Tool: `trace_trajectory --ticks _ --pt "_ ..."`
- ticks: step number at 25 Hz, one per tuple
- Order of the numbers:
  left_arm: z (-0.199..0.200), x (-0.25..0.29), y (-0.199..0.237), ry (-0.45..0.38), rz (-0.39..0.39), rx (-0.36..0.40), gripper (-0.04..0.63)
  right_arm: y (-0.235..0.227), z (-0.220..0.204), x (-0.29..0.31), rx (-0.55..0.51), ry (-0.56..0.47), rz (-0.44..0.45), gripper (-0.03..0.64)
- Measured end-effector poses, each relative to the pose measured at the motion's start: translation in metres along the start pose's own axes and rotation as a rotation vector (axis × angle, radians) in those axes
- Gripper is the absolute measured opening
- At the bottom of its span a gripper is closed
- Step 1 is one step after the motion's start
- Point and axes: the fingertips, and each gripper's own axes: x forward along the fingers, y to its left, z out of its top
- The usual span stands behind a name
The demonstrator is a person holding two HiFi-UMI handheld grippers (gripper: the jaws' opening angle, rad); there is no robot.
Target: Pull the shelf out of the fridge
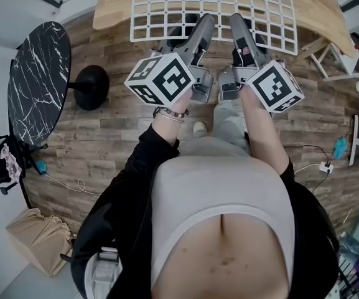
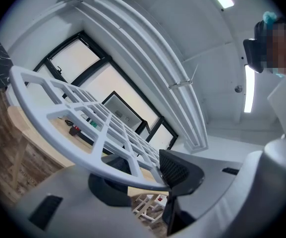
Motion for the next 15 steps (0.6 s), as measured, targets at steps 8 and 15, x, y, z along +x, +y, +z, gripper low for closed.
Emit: trace_trajectory --ticks 8,15 --pt "-0.010 -0.012 -0.017 0.015 -0.020 -0.006 0.175 0.004 0.004 -0.025 -0.007 -0.013 -0.019 0.163" --pt "-0.014 -0.021 -0.029 0.000 -0.015 -0.004 0.175 0.008 0.007 -0.038 -0.010 -0.006 -0.007 0.163"
